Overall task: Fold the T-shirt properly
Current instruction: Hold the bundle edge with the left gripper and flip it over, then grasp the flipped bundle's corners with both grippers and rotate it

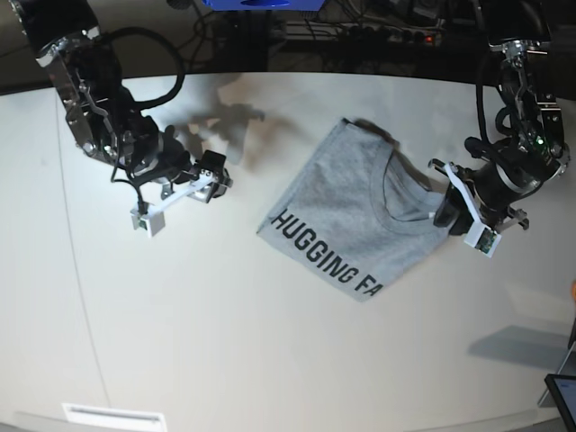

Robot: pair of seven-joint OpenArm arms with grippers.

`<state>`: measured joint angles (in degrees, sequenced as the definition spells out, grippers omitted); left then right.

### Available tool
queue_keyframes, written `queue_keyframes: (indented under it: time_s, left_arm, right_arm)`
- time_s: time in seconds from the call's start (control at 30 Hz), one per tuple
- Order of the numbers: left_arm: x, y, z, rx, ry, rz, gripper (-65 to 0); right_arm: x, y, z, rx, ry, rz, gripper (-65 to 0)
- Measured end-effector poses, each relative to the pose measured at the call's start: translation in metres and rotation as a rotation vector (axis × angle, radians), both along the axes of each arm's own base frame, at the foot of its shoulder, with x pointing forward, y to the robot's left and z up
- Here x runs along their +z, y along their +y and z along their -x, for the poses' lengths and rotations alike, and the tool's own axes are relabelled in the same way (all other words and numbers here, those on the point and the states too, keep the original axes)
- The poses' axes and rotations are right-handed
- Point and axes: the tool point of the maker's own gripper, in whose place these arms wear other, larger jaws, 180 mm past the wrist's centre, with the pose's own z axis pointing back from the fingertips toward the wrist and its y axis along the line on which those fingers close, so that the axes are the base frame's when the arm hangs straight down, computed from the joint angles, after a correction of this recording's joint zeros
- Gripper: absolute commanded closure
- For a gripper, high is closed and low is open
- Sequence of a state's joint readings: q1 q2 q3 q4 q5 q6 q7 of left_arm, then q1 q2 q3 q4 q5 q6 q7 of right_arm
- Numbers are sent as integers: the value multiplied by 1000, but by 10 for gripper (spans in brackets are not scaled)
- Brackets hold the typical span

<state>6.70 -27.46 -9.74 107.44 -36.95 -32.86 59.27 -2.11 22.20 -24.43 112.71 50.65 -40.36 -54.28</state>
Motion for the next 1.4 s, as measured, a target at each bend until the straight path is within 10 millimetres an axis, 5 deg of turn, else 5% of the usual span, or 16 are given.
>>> queue_keyframes:
  time_s: [0.2,0.47,0.57,0.7,0.73,0.83,0.97,1.2,1.4]
  left_arm:
    - [8,40,7,135,-23,-13,-470]
    - [36,59,18,185,-103,-38,-477]
    - [25,67,36,210,-58,-66,-381]
    - [-7,60,71,195,64,-62,-37]
    - [-12,59,77,200,79,-54,0]
    - [-26,44,94,128,115,-39,-2]
    - [-40,28,110,105,156,2,0]
    - [-58,-15,116,17,201,73,0]
    - [-63,7,110,72,199,-51,0]
  right_arm:
    - [-1,0,2,0,5,0,-369]
    - [-4,25,14,101,18,-1,-367]
    - [2,34,10,146,-7,6,-367]
    - [20,40,-11,175,-79,16,-366]
    - [22,41,-14,181,-89,18,-364]
    - [24,47,-13,212,-93,23,-318]
    - [37,55,-25,249,-140,27,-10]
    - [28,50,-42,287,-159,64,-7]
    - [29,45,-63,312,-192,99,-9]
